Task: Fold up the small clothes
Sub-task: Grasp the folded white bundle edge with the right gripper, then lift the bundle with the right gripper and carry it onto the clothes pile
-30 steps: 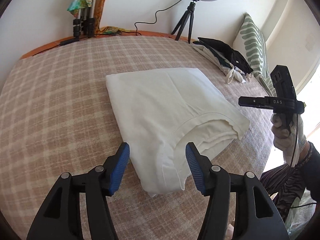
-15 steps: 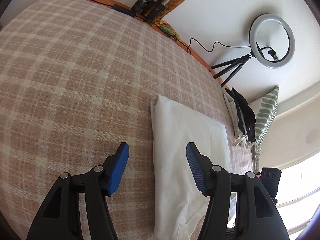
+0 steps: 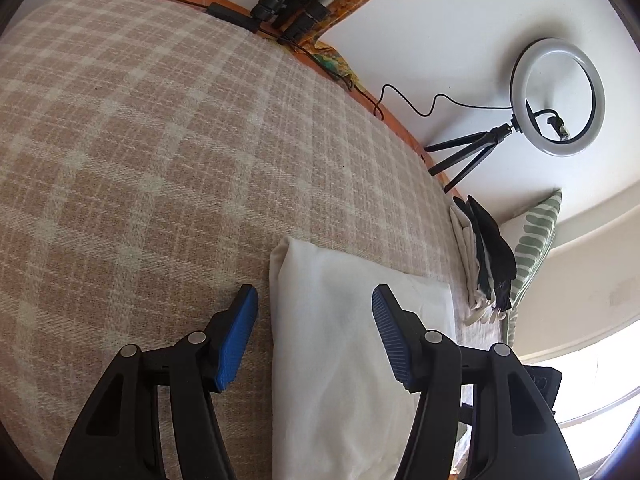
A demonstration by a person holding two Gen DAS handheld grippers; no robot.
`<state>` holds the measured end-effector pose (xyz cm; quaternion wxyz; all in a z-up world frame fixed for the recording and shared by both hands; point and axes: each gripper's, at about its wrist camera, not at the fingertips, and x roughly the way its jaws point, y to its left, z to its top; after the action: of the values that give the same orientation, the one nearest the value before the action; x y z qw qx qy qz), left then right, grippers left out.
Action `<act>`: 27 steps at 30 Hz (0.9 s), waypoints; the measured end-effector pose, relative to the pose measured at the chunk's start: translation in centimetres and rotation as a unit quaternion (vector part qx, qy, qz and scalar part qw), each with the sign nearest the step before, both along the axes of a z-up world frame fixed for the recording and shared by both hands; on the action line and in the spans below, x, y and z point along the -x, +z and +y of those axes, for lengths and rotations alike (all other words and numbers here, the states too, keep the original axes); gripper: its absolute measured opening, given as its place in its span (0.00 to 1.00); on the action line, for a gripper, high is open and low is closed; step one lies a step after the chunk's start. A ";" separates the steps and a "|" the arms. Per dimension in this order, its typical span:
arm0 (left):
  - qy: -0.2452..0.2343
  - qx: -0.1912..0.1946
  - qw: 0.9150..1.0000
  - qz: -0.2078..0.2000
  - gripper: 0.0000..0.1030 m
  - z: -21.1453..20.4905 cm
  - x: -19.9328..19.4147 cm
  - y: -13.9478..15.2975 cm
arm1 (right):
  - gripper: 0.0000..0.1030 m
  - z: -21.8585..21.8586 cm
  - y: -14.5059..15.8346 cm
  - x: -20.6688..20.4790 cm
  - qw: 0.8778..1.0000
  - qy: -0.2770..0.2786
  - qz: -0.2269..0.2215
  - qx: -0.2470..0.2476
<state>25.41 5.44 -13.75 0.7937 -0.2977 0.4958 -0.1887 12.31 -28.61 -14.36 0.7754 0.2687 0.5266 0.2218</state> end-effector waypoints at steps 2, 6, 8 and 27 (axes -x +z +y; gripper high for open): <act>-0.010 -0.025 1.000 -0.008 0.54 -1.0 -0.2 0.3 | 0.42 0.7 0.4 -0.1 1.000 0.009 -0.008 0.023; -0.029 -0.077 0.996 -0.033 0.30 -2.7 0.1 0.7 | 0.24 1.8 0.7 0.0 0.997 0.019 -0.018 0.069; -0.035 -0.106 0.992 -0.051 0.14 -3.4 0.5 1.0 | 0.18 2.5 1.3 0.2 0.994 0.020 -0.030 0.099; -0.031 -0.099 0.992 -0.072 0.33 -2.5 0.8 2.0 | 0.16 4.6 3.5 1.9 0.982 0.032 -0.075 0.173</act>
<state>24.56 2.95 -11.77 0.8468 -0.1874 0.4625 -0.1839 10.41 -23.97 -10.86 0.8400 0.0962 0.5056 0.1719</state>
